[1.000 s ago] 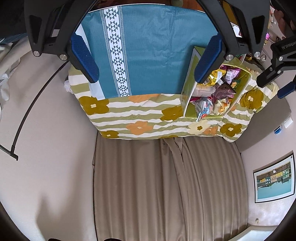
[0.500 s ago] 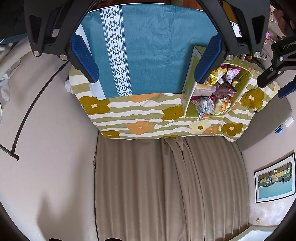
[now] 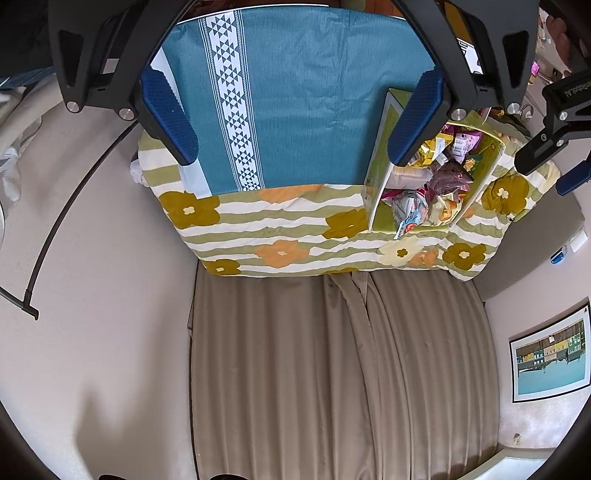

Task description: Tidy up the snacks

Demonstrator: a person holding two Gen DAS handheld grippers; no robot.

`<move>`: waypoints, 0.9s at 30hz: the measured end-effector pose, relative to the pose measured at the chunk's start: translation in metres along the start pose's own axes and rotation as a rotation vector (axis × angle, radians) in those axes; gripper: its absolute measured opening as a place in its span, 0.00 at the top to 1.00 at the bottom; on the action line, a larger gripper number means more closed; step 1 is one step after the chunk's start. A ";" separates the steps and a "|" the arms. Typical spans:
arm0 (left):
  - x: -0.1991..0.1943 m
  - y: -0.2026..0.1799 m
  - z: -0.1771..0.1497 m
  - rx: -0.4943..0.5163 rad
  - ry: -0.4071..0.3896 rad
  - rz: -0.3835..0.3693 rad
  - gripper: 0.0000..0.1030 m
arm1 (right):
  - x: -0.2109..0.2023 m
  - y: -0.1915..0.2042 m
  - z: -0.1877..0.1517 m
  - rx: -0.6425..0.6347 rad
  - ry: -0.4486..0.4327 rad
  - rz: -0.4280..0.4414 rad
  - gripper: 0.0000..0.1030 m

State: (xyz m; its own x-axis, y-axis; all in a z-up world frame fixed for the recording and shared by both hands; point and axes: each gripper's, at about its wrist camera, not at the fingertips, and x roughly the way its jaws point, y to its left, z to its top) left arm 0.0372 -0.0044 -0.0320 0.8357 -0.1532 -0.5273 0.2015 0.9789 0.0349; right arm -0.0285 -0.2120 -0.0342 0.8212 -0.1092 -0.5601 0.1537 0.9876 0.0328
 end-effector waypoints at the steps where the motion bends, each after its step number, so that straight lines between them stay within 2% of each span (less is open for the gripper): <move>1: 0.001 0.000 0.001 0.000 0.001 0.000 0.01 | 0.000 0.000 -0.001 -0.001 0.000 0.000 0.01; 17: 0.000 -0.005 0.003 0.015 -0.023 0.008 0.01 | 0.001 -0.003 0.001 0.006 -0.003 -0.005 0.01; 27: -0.006 -0.010 0.000 0.011 -0.055 0.041 0.01 | 0.001 -0.003 0.004 0.008 -0.012 -0.001 0.01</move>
State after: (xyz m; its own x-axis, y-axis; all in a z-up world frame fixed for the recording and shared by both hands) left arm 0.0303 -0.0131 -0.0293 0.8701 -0.1203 -0.4780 0.1717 0.9830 0.0652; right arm -0.0258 -0.2160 -0.0317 0.8275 -0.1120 -0.5502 0.1591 0.9865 0.0385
